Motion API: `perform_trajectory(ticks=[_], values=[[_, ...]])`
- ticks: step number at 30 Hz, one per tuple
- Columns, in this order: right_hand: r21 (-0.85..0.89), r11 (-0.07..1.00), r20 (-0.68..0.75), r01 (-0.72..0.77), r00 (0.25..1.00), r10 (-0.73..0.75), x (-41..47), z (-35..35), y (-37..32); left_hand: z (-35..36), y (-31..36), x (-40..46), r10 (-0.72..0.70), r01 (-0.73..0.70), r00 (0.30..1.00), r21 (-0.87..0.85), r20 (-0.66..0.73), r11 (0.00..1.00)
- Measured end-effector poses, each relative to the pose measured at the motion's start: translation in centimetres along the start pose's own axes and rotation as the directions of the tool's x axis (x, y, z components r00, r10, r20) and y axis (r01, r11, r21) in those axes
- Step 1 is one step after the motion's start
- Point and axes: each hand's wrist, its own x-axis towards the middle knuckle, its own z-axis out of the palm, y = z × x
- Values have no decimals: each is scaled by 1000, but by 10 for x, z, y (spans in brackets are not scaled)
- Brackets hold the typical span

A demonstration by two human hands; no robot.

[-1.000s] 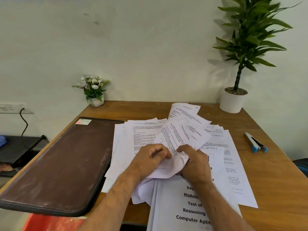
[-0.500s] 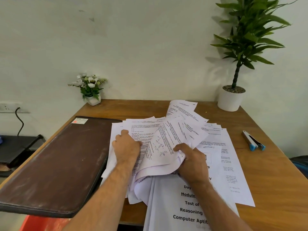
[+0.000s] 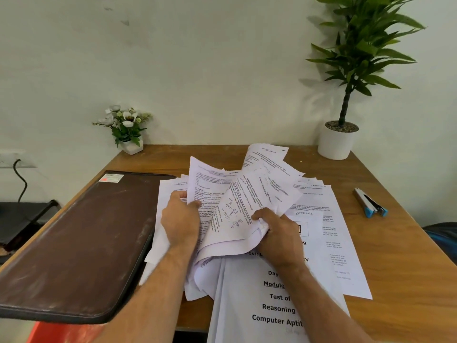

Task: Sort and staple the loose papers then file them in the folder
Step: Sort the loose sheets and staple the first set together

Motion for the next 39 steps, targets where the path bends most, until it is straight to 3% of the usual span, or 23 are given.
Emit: perform_trajectory(ticks=[8,15,17,22,26,31,35,39], values=[[-21,1000,-13,6,1000,-6,-4,0,3,5,-15,-10,245,-254,961,-60,-129,965],[-21,1000,-3,-20,1000,20,0,-1,-3,3,-13,-9,303,-304,944,14,-129,952],[-20,1000,2,-18,1000,18,1,-1,-2,2,-8,-12,299,-301,951,-17,-75,953],[-20,999,29,-36,999,37,0,1,2,-4,2,-4,109,-87,967,-101,230,991],[-89,996,44,-14,999,18,1,-3,-3,-18,23,4,189,-182,969,-60,159,981],[-151,985,-72,80,993,-92,27,-19,-22,-45,68,-7,263,-255,962,-115,70,960],[-201,976,38,82,996,-76,38,-29,-43,-65,90,-26,440,-441,898,-36,-23,897],[-205,971,60,120,992,-110,43,-35,-59,-89,111,-37,556,-561,819,8,-137,828]])
